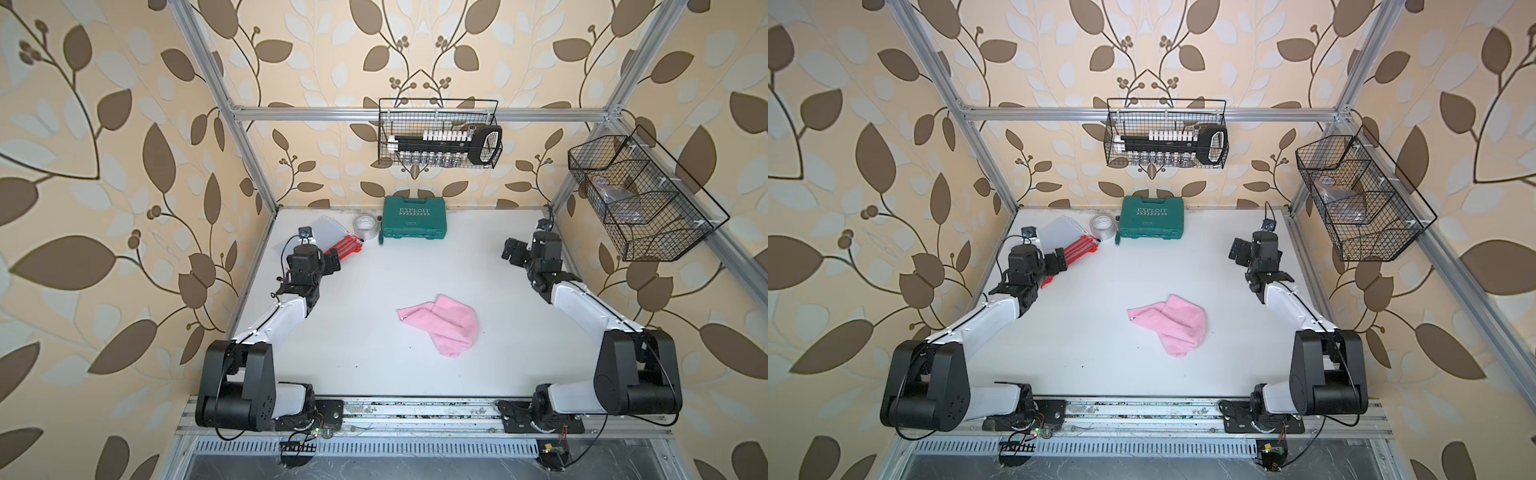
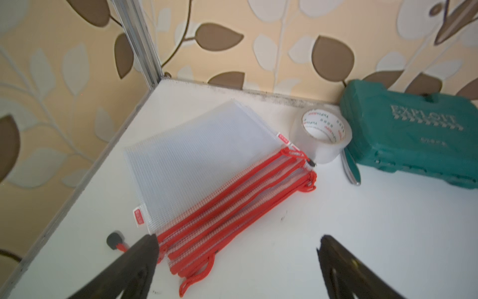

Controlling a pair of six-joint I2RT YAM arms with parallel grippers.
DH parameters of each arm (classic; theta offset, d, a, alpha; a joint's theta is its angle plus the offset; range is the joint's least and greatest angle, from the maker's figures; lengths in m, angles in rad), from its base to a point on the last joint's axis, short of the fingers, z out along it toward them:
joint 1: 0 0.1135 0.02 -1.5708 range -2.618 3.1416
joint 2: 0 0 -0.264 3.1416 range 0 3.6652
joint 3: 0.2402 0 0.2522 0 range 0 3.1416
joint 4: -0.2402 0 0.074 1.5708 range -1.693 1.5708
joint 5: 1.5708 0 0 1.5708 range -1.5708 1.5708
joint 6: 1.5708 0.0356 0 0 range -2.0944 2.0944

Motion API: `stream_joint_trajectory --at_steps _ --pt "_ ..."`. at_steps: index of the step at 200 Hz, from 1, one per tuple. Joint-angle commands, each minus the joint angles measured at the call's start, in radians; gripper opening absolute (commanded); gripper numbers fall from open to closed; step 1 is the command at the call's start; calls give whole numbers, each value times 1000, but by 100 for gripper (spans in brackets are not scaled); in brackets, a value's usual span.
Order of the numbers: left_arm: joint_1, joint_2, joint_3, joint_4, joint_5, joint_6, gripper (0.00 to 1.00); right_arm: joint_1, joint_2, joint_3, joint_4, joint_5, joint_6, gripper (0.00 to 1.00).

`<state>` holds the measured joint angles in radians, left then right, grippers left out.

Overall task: Wipe the document bag
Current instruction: Move the document bag to the center of the board.

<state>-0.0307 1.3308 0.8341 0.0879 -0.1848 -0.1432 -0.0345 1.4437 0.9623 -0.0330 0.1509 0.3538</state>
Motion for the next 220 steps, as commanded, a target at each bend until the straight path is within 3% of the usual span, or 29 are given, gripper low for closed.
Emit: stream_joint_trajectory --at_steps 1,22,40,88,115,150,220 --pt "25 63 227 -416 -46 -172 99 -29 79 72 -344 -223 136 98" --pt "37 119 372 -581 -40 -240 99 20 99 114 -367 -285 101 98" --pt "99 175 442 -651 74 -316 98 103 119 181 -432 -239 42 98" --pt "335 273 418 -638 401 -568 68 200 152 251 -490 -230 -9 98" --pt "410 330 384 -559 498 -642 56 205 176 276 -509 -253 -21 98" --pt "453 423 390 -524 565 -684 54 215 225 305 -517 -268 -18 98" --pt "479 502 438 -504 505 -653 45 216 291 343 -515 -286 -20 98"
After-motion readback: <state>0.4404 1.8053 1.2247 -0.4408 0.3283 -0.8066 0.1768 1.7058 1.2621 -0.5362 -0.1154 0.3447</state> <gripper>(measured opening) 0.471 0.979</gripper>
